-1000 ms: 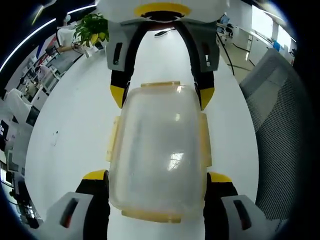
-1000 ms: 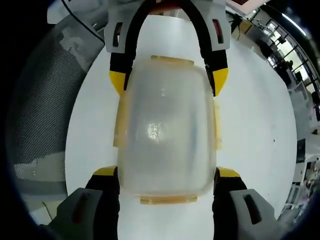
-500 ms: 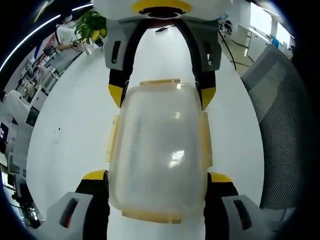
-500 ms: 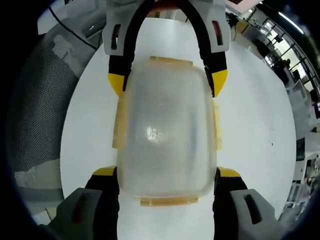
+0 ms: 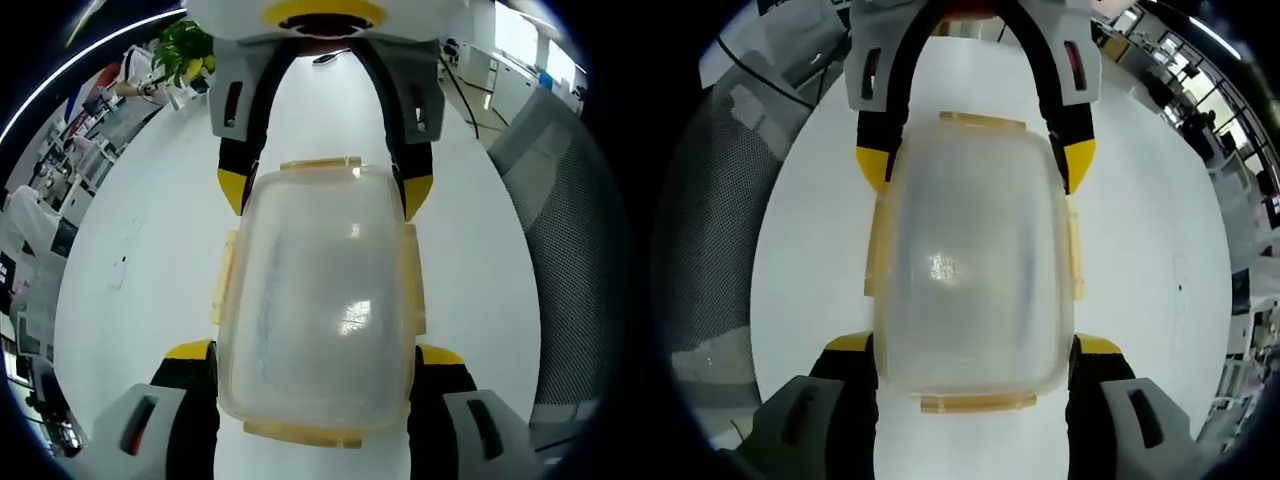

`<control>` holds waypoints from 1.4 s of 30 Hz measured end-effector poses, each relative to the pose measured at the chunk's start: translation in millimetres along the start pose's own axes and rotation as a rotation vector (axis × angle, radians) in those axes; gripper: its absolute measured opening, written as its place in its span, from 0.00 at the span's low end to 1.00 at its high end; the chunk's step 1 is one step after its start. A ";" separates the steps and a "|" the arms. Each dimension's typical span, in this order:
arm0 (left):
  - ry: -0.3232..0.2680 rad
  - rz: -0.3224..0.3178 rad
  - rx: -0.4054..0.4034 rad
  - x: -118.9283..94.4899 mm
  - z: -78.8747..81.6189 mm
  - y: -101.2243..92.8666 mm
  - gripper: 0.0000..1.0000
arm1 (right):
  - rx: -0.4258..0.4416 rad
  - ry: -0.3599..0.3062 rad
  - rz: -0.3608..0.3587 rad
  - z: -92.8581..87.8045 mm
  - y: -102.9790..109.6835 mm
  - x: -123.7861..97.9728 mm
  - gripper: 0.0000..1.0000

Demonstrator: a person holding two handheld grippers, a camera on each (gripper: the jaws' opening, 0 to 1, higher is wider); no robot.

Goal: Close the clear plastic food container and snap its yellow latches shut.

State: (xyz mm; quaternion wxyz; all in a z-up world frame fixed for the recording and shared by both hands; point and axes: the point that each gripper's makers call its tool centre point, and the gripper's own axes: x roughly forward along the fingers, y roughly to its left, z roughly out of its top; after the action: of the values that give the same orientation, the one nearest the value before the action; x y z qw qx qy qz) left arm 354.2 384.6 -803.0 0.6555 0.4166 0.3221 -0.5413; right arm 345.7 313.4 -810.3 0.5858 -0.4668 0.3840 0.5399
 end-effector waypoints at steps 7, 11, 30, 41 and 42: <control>0.002 -0.009 0.017 1.9 -1.5 12.3 0.75 | 0.013 0.000 -0.001 0.0 -10.6 1.4 0.75; -0.011 -0.015 0.026 3.7 -1.9 19.4 0.75 | 0.026 -0.003 -0.005 0.2 -15.9 2.2 0.75; 0.014 -0.017 0.046 11.3 -3.1 54.6 0.76 | 0.048 -0.002 -0.017 -1.0 -50.9 6.7 0.76; 0.024 -0.018 0.043 12.5 -3.4 60.2 0.76 | 0.051 -0.013 -0.022 -0.5 -56.1 6.6 0.76; 0.018 -0.019 0.041 12.3 -3.3 60.3 0.76 | 0.052 -0.017 -0.023 -0.4 -56.1 6.6 0.76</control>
State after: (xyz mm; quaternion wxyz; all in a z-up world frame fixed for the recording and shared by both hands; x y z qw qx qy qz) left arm 415.9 386.1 -803.3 0.6387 0.4318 0.3208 -0.5501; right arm 402.1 315.9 -809.3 0.6071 -0.4512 0.3875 0.5269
